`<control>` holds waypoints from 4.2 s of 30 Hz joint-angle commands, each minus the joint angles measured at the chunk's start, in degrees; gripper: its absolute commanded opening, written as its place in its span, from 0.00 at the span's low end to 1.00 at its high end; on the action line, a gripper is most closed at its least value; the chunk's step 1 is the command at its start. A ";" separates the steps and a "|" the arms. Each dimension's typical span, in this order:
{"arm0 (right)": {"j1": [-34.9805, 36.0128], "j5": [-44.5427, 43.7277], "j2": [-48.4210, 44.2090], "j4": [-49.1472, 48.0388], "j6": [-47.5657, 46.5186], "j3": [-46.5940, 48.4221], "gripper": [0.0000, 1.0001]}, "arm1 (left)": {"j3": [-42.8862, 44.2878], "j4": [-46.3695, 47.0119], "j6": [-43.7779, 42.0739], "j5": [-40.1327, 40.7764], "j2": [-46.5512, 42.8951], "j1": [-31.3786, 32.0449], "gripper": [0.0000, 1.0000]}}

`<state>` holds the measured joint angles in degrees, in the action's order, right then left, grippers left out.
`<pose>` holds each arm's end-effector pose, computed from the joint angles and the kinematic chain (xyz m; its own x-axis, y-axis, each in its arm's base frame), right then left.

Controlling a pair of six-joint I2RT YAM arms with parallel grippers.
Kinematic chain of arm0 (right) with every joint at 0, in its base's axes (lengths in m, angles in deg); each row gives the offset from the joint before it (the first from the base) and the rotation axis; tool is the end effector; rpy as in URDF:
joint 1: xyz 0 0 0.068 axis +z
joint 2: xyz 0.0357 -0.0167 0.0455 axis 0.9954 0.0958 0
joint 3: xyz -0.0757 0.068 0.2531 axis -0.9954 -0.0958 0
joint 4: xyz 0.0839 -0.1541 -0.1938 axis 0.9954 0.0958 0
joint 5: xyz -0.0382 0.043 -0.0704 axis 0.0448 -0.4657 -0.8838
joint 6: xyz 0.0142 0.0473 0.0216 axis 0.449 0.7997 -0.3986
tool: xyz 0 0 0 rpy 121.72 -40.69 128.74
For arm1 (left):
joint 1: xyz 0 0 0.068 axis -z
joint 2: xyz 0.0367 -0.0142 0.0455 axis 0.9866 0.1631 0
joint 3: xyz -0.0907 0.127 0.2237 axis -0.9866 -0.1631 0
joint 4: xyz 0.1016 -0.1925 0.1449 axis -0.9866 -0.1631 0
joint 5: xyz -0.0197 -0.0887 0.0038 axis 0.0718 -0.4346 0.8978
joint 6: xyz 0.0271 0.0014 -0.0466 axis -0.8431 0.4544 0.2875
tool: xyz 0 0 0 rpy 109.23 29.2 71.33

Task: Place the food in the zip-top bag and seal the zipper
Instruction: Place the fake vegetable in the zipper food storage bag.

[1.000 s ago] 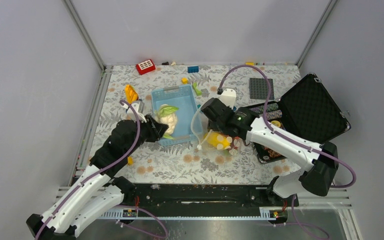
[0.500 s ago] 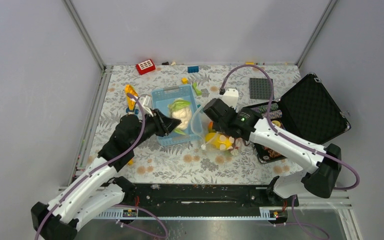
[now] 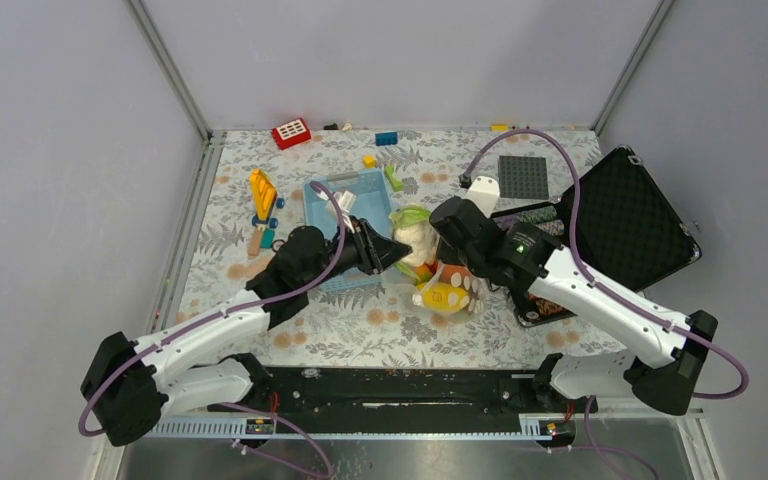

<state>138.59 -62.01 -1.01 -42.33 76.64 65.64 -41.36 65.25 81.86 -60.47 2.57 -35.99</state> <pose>0.1665 0.1992 0.3651 -0.6258 0.2186 -0.7488 -0.0302 0.9524 0.3033 0.1716 -0.1790 0.2953 -0.6064 -0.3392 -0.7192 0.5653 0.4521 -0.6899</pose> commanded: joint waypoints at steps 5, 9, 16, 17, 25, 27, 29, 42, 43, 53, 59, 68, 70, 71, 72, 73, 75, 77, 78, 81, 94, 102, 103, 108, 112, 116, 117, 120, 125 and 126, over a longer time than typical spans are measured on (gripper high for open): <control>0.50 -1.81 -3.02 -2.81 3.80 -3.36 0.01 | -0.66 8.03 0.52 0.99 -1.32 4.01 0.00; 0.47 -1.71 -3.21 -2.79 3.99 -4.15 0.01 | -0.61 5.20 -0.74 1.81 -5.13 4.95 0.00; 0.50 -2.28 -4.38 -2.87 3.93 -5.40 0.01 | -2.74 1.57 1.20 -0.29 -12.77 5.57 0.00; 0.50 -2.38 -4.64 -2.92 3.89 -5.58 0.01 | -3.12 1.52 1.58 -1.48 -12.98 5.61 0.00; 0.50 -0.33 -6.18 -5.24 3.33 -7.57 0.01 | -2.27 0.17 3.39 -4.86 -5.67 5.70 0.00; 0.50 -0.22 -6.76 -5.35 3.33 -7.87 0.01 | -0.02 -2.52 3.27 -4.58 -2.97 5.75 0.00; 0.52 0.41 -7.31 -6.29 2.97 -8.38 0.01 | 3.07 -7.25 2.60 -4.46 0.63 5.76 0.00; 0.50 12.89 -10.97 -19.23 -3.15 -13.67 0.00 | 19.47 -27.06 -6.93 -6.20 15.20 5.76 0.00; 0.50 13.77 -11.54 -20.45 -3.40 -14.11 0.00 | 19.85 -26.93 -6.93 -6.09 15.94 5.77 0.00; 0.50 17.89 -20.82 -32.01 -2.07 -20.20 0.00 | 21.19 -27.48 -7.43 -3.37 19.52 5.76 0.00; 0.54 19.87 -20.86 -33.72 -0.49 -22.10 0.00 | 23.74 -26.87 -3.15 -4.12 21.27 5.79 0.00; 0.50 21.82 -21.30 -31.20 0.52 -23.33 0.00 | 24.24 -24.11 6.81 -6.56 21.41 3.61 0.00; 0.50 20.29 -22.44 -29.17 0.33 -23.72 0.00 | 22.81 -23.55 8.13 -5.03 19.85 2.85 0.03; 0.50 19.99 -22.92 -29.17 0.76 -24.28 0.00 | 22.58 -24.33 8.79 -3.04 19.26 2.84 0.04; 0.50 20.11 -23.71 -29.49 1.11 -24.80 0.00 | 22.45 -24.67 9.27 -1.55 18.95 2.95 0.04; 0.52 20.36 -24.09 -30.06 1.56 -25.32 0.00 | 22.33 -24.91 10.30 0.31 18.82 2.97 0.04; 0.50 20.70 -24.48 -31.72 3.29 -26.19 0.00 | 22.45 -26.51 13.87 6.25 18.91 3.86 0.04; 0.50 21.68 -24.07 -33.84 4.51 -26.91 0.00 | 22.93 -27.66 16.63 9.89 19.07 5.11 0.02; 0.50 22.43 -23.68 -34.90 5.12 -27.25 0.00 | 23.14 -27.77 17.57 12.87 19.04 5.84 0.02; 0.49 24.43 -22.16 -35.95 5.81 -27.31 0.00 | 24.34 -28.39 17.78 15.24 19.25 7.37 0.04; 0.54 10.87 -26.00 -35.85 9.35 -30.76 0.00 | 21.87 -28.39 6.37 6.41 13.57 9.81 0.76; 0.50 8.40 -24.64 -35.15 11.22 -31.54 0.00 | 18.41 -23.75 -4.18 -8.38 5.65 10.18 0.99; 0.50 8.21 -24.52 -35.11 11.52 -31.71 0.01 | 17.92 -24.54 -4.82 -7.76 4.66 10.17 0.99; 0.47 8.11 -23.83 -35.45 12.73 -32.44 0.01 | 15.54 -28.07 -6.29 -4.70 0.35 10.29 0.99; 0.50 7.85 -23.92 -35.95 13.69 -33.28 0.01 | 13.89 -29.68 -6.58 -3.90 -2.50 10.90 0.99; 0.50 7.24 -23.86 -37.44 14.63 -33.99 0.02 | 13.63 -34.22 -6.06 1.40 -3.55 12.82 0.98; 0.50 6.97 -23.66 -37.71 14.81 -33.95 0.02 | 13.80 -35.77 -5.48 3.18 -3.39 13.45 0.97; 0.50 6.54 -23.04 -38.36 15.14 -33.91 0.02 | 14.21 -40.78 -3.01 9.27 -2.68 16.73 0.95; 0.50 7.53 -22.14 -39.09 15.15 -33.80 0.03 | 11.92 -44.74 3.90 16.65 -0.54 21.19 0.86; 0.50 7.96 -22.24 -39.62 15.29 -34.17 0.03 | 11.20 -43.39 5.21 16.87 0.31 21.39 0.83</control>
<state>138.94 -52.11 -23.33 -77.94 90.56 31.74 -28.18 23.39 81.00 -50.85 0.85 -16.08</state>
